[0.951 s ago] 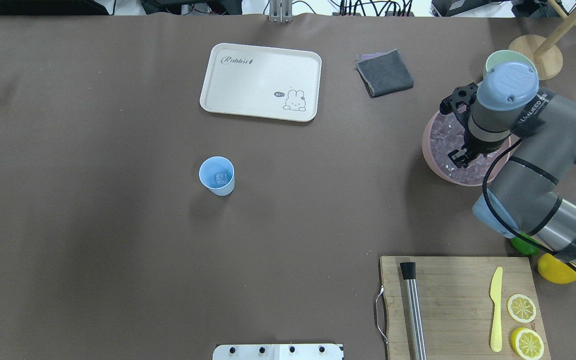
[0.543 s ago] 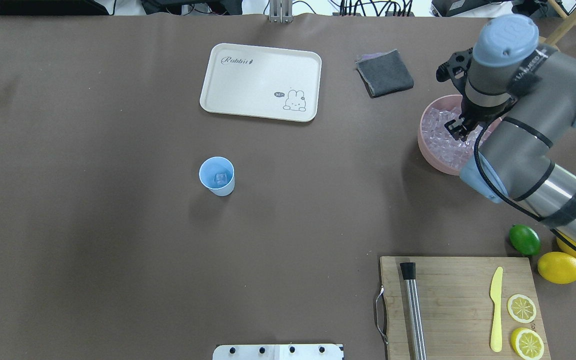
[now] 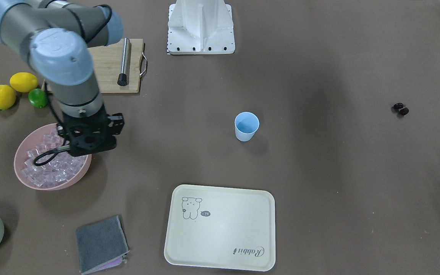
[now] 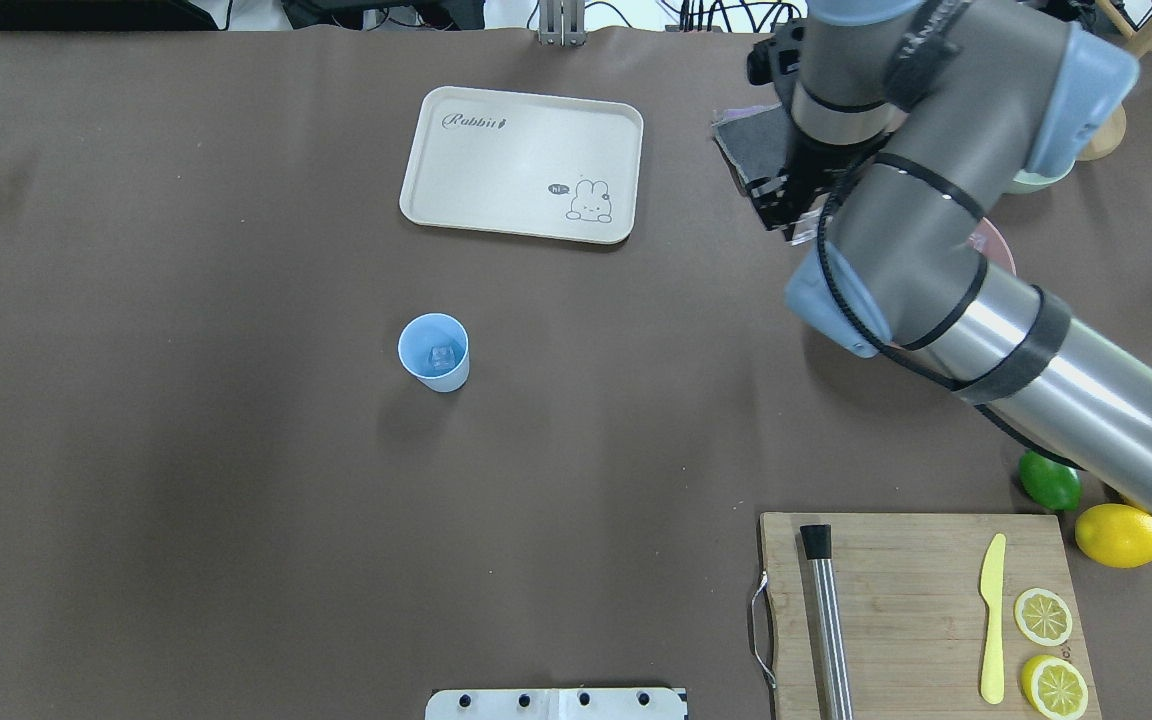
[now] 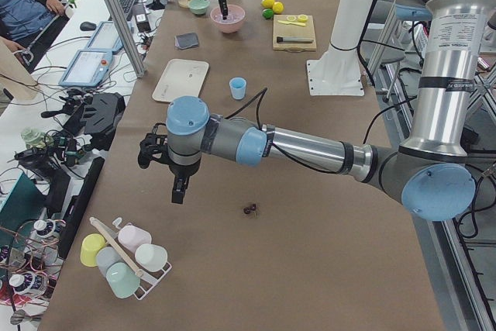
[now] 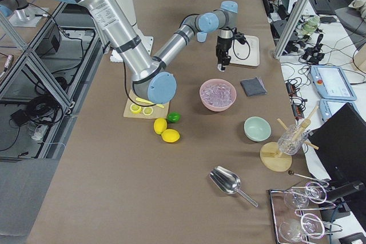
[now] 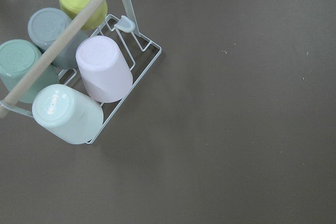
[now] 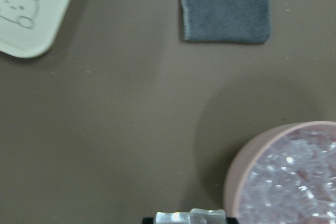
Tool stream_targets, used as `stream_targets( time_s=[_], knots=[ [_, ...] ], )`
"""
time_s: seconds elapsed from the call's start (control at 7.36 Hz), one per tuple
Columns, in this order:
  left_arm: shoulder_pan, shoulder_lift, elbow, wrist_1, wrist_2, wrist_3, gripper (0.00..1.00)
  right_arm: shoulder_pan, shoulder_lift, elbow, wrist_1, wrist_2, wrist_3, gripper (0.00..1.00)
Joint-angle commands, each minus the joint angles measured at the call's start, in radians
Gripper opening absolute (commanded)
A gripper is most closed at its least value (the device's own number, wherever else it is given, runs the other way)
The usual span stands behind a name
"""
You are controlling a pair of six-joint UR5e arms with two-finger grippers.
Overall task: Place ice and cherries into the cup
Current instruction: 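Carry the second ice cube with the right gripper over the cup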
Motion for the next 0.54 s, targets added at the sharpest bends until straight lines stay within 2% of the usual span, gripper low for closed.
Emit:
stream_targets(
  time_s=[0.0, 0.14, 0.27, 0.41],
  knots=[
    [0.000, -0.002, -0.004, 0.000, 0.001, -0.001, 0.98, -0.212, 0.267, -0.225, 0.136, -0.083, 0.402, 0.22],
    [0.000, -0.005, -0.001, 0.000, 0.002, -0.001, 0.98, -0.261, 0.334, -0.317, 0.226, -0.093, 0.478, 0.22],
    [0.000, -0.003, -0.001, 0.000, 0.002, 0.000, 0.98, -0.287, 0.357, -0.369, 0.294, -0.122, 0.521, 0.21],
    [-0.002, -0.002, 0.001, 0.000, 0.000, 0.000, 0.98, -0.301, 0.359, -0.371, 0.334, -0.154, 0.525, 0.22]
  ],
)
